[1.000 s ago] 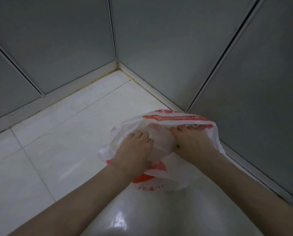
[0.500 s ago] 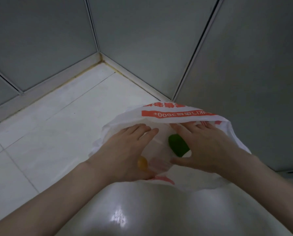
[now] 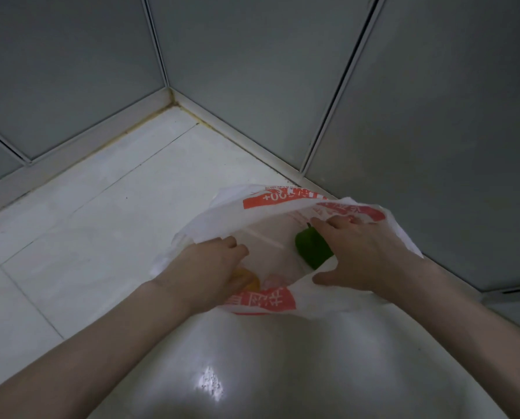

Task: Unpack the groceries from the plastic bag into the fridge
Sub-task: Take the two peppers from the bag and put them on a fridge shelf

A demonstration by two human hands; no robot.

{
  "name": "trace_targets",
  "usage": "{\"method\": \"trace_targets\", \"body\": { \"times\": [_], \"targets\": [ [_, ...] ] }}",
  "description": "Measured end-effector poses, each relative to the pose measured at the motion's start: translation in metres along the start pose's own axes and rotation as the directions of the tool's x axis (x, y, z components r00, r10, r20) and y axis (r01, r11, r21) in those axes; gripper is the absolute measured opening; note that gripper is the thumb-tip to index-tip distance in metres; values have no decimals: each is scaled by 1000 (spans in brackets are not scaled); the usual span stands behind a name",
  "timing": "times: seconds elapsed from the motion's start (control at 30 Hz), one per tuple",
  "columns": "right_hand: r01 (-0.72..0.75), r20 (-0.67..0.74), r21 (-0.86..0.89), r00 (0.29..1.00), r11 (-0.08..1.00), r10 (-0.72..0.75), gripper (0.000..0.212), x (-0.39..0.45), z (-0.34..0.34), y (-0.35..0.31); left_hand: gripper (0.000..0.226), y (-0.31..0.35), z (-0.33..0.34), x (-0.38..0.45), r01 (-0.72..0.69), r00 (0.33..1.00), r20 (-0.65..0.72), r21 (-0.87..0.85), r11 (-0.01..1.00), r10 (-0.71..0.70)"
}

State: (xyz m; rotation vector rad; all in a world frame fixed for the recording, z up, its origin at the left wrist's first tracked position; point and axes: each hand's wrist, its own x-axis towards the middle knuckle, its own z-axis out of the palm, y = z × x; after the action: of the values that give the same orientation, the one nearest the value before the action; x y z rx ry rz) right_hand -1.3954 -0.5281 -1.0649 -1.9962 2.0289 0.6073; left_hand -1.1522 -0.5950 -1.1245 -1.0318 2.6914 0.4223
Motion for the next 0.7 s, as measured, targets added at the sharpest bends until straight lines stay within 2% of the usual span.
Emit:
{"method": "trace_targets", "body": {
  "times": [0.1,0.17,0.3,0.43,0.53,0.7],
  "targets": [
    [20,-34,78,999,997,-18,69,2,-4,-9,46,10,8,10,-40,996,88,99,994,31],
    [44,-59,103,998,994,-38,59,3,-7,-15,45,16,14,15,-36,990,140,107,994,21],
    [60,-95,124,994,990,-48,54,4,-7,-21,51,24,24,21,-21,984,177,119,993,0],
    [54,-85,138,995,989,-43,52,4,-4,-24,43,27,21,20,-5,972,234,68,998,-11],
    [46,-88,152,996,987,-33,53,3,-2,-26,39,29,10,16,-29,987,162,126,992,8],
    [-17,-98,182,995,983,36,56,7,3,-25,46,42,-24,6,-55,991,-118,119,991,69]
  ]
}}
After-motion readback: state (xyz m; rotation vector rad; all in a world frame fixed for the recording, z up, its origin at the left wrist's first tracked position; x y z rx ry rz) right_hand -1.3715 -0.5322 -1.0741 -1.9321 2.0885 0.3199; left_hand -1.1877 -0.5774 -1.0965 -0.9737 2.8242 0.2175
